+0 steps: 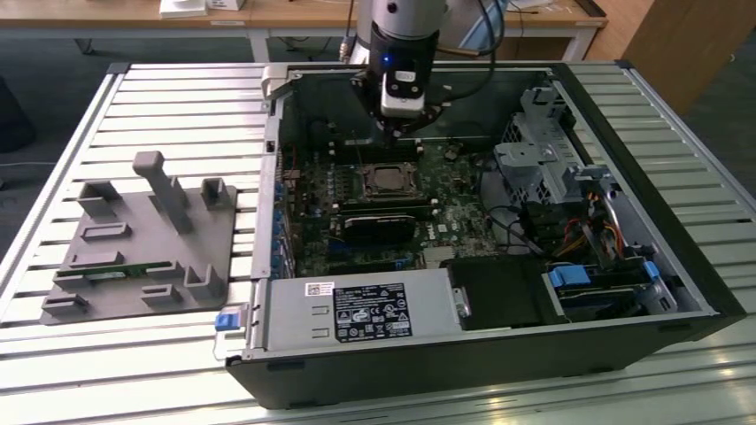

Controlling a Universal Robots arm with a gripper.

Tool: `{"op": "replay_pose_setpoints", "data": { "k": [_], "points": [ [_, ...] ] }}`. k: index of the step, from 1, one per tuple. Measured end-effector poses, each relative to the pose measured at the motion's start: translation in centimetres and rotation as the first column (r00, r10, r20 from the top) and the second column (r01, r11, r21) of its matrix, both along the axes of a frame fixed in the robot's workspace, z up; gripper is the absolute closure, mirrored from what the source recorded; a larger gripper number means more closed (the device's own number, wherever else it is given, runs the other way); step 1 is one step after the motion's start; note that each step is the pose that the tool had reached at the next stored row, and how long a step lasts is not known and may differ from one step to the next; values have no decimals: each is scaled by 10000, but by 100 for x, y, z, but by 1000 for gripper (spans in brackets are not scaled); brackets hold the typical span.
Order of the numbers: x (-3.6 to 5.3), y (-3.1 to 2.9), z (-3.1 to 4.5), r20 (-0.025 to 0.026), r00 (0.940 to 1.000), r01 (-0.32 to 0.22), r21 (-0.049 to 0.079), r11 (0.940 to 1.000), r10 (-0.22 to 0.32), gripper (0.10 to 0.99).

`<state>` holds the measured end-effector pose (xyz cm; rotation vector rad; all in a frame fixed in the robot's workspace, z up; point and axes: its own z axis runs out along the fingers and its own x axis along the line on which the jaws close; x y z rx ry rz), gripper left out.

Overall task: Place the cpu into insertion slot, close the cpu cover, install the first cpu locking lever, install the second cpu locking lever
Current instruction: 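Install the first cpu locking lever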

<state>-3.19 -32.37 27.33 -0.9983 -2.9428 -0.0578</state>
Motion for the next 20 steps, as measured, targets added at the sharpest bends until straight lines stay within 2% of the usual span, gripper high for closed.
{"op": "replay_pose_setpoints", "data": {
  "k": [4, 9, 16, 17, 20],
  "points": [
    [0, 0, -4, 0, 9974, -718, 0, 9974, 718, 980],
    [0, 0, -5, 40, 9887, -1495, -4, 9888, 1495, 980],
    [-5, -4, -12, 169, 9778, -2089, -20, 9779, 2089, 980],
    [-4, -4, -15, 174, 9755, -2195, -3, 9756, 2194, 980],
    [-5, -4, -22, 176, 9624, -2711, 8, 9625, 2711, 980]
  ]
}}
